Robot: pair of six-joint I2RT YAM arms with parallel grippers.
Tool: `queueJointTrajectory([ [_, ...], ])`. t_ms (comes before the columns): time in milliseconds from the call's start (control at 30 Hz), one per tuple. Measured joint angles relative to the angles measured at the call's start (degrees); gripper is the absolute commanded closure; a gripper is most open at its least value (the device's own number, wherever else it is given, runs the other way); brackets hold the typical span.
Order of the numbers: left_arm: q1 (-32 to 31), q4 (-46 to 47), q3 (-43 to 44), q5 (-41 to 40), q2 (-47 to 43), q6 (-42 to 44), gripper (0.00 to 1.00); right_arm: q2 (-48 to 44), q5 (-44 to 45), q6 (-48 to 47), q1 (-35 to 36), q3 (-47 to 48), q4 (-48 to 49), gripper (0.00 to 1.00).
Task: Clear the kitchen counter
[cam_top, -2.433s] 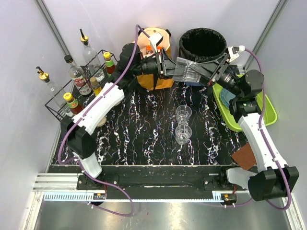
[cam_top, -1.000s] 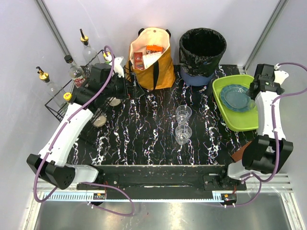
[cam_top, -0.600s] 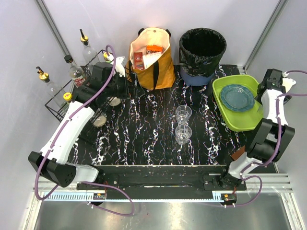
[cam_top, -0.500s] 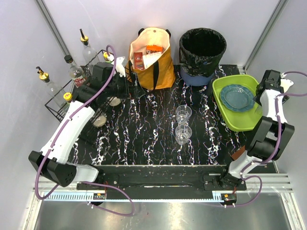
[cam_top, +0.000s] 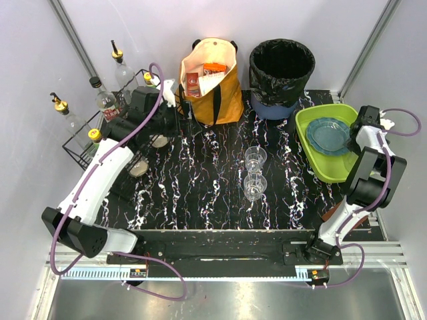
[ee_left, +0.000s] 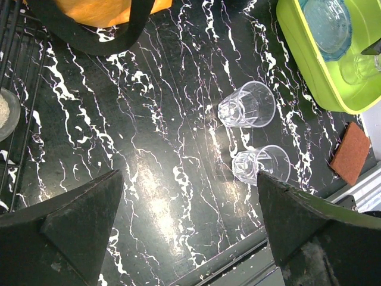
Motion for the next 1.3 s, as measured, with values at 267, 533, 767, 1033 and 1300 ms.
queueJointTrajectory([
  [267, 0.0, -0.15, 0.26, -0.61, 0.85, -0.46, 0.01, 3.87, 0.22, -0.79, -0.17, 1.79, 0.76, 0.11],
  [533, 0.0, 0.17, 0.15, 1.38, 2.01, -1.44, 0.01, 2.99, 0.39, -1.44, -0.17, 1.81, 1.14, 0.0],
  [767, -1.73, 3.28, -4.35, 5.6, 2.03, -3.04, 0.01, -5.7, -0.63, -1.57, 0.68, 2.84, -3.37, 0.0],
  [1033, -15.54, 8.02, -10.8, 5.77, 5.55, -3.28, 0.1, -18.03, -14.4, 2.34, 15.34, 4.61, -6.84, 0.01],
  [1300, -20.94, 16.06, -15.28, 4.17, 12.35, -3.15, 0.16, -35.08, -33.97, 9.53, 20.17, -8.37, -5.35, 0.05],
])
